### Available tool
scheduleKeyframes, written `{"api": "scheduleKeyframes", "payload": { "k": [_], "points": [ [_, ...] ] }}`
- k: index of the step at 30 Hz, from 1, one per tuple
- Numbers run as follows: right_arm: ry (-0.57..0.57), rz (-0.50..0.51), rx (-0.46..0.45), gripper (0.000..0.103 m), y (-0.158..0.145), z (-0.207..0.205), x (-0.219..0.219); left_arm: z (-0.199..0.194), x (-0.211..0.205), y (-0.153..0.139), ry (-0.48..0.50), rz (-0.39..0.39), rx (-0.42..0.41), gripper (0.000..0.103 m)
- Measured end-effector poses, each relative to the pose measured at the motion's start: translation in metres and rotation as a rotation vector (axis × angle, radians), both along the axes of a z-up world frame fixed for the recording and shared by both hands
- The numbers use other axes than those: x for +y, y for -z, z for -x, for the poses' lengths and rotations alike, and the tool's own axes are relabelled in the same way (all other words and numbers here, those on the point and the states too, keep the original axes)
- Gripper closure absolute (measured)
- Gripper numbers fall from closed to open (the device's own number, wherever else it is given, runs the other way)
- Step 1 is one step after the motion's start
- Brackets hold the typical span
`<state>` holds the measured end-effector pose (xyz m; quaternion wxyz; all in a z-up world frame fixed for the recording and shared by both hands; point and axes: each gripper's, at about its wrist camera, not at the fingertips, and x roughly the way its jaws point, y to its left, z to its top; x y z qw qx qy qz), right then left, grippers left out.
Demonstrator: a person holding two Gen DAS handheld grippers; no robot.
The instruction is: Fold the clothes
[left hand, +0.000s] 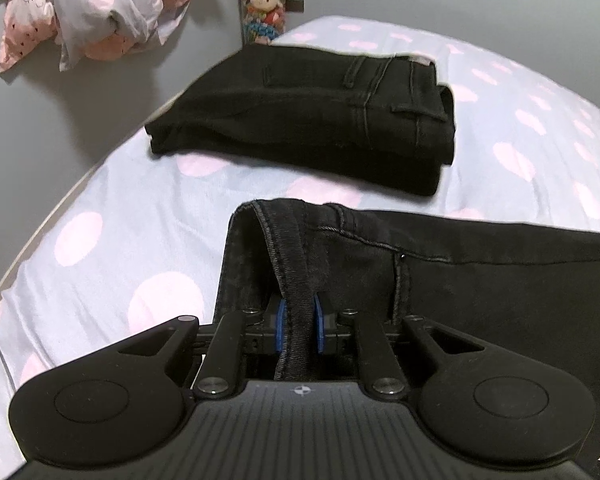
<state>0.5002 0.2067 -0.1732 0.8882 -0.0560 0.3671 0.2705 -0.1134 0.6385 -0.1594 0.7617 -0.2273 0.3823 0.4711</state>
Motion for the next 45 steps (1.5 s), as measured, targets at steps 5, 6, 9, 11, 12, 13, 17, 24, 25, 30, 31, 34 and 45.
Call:
{"api": "scheduleKeyframes", "payload": {
  "k": [5, 6, 9, 11, 12, 13, 17, 24, 25, 30, 31, 34, 45],
  "points": [
    [0.054, -0.013, -0.187, 0.103, -0.070, 0.025, -0.032, 0.013, -0.013, -0.019, 0.023, -0.017, -0.040, 0.086],
    [0.075, -0.024, -0.207, 0.103, -0.084, 0.027, -0.043, 0.016, -0.016, -0.023, 0.031, -0.020, -0.049, 0.086],
    [0.029, -0.022, -0.182, 0.103, -0.112, 0.027, -0.069, 0.018, -0.020, -0.030, 0.049, -0.031, -0.055, 0.086],
    [-0.037, -0.009, -0.088, 0.096, -0.105, 0.022, -0.073, 0.013, -0.016, -0.025, 0.043, -0.022, -0.045, 0.086],
    [-0.043, -0.008, -0.069, 0.088, -0.097, 0.022, -0.074, 0.011, -0.014, -0.022, 0.036, -0.015, -0.038, 0.086],
    [-0.057, -0.016, -0.050, 0.066, -0.088, 0.022, -0.072, 0.009, -0.011, -0.018, 0.028, -0.009, -0.030, 0.086],
    [-0.144, -0.035, 0.010, 0.041, -0.035, 0.016, -0.044, 0.003, -0.006, -0.008, 0.023, -0.005, 0.006, 0.086],
    [-0.143, 0.017, 0.100, 0.045, 0.046, -0.023, -0.002, 0.001, 0.001, 0.003, 0.017, 0.017, 0.031, 0.086],
    [-0.155, 0.013, 0.133, 0.057, 0.053, -0.027, -0.002, 0.000, 0.002, 0.005, 0.013, 0.020, 0.034, 0.086],
    [-0.201, -0.013, 0.102, 0.094, 0.040, -0.018, -0.013, -0.001, 0.000, 0.009, -0.011, 0.016, 0.035, 0.086],
    [-0.196, -0.030, 0.079, 0.094, 0.031, -0.014, -0.017, 0.000, -0.002, 0.007, -0.015, 0.006, 0.032, 0.086],
    [-0.186, -0.078, 0.008, 0.095, -0.007, 0.006, -0.030, 0.003, -0.011, -0.003, -0.015, -0.020, 0.017, 0.086],
    [-0.140, -0.091, -0.279, 0.095, -0.154, 0.116, -0.094, 0.064, -0.058, -0.078, -0.003, -0.083, -0.166, 0.087]
  ]
}}
